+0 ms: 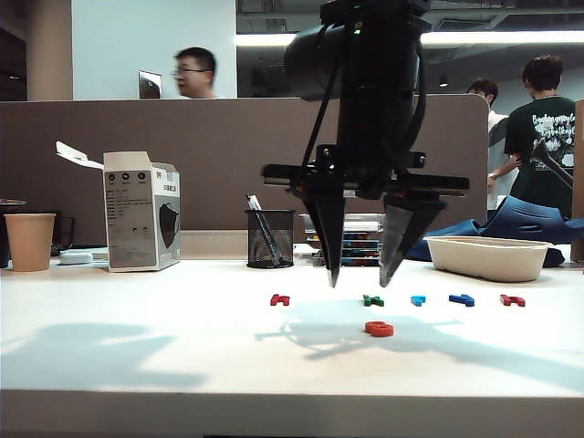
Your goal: Select the appropriate letters from the row of letter magnets placed on the table to arrange into the word "sky".
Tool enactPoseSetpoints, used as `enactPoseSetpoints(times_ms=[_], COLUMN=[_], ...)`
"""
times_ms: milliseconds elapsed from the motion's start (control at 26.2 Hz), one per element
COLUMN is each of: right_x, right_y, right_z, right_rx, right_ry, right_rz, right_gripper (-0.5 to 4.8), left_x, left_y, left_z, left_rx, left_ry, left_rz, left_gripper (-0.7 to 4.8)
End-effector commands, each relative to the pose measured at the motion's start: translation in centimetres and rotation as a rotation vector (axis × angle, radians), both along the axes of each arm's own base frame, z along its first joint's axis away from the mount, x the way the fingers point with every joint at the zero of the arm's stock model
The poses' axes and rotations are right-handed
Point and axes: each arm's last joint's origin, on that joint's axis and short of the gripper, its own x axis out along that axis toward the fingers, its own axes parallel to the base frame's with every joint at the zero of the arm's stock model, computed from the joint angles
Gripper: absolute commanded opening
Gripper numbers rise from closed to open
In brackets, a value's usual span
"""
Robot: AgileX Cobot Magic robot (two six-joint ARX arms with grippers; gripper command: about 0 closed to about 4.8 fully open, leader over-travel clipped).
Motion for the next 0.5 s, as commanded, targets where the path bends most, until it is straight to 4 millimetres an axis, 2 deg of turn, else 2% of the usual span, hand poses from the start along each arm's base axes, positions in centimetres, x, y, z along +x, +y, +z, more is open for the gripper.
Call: enactPoseSetpoints(times_ms=[38,229,496], right_x=[1.4,3.7,5.8], right_y=[-0.2,-1.3,-3.5], right_z=[0.5,0.9,-0.1], right_rx=[0.048,0.118,0.138], right_ry=[-0.107,-0.217,-0.207], right_rz=[-0.017,-0.062,-0.122], right_gripper=[2.35,2.34,2.34], left_x=[0.0,0.0,0.0], left_y=[0.1,0.1,0.1], left_z=[0.2,0.2,0.2], left_rx=[-0.007,-0.007,-0.007], left_ry=[-0.008,-0.009,-0.008], left_rz=[0.002,0.002,0.002], left_gripper=[-0.05,-0.05,-0.05])
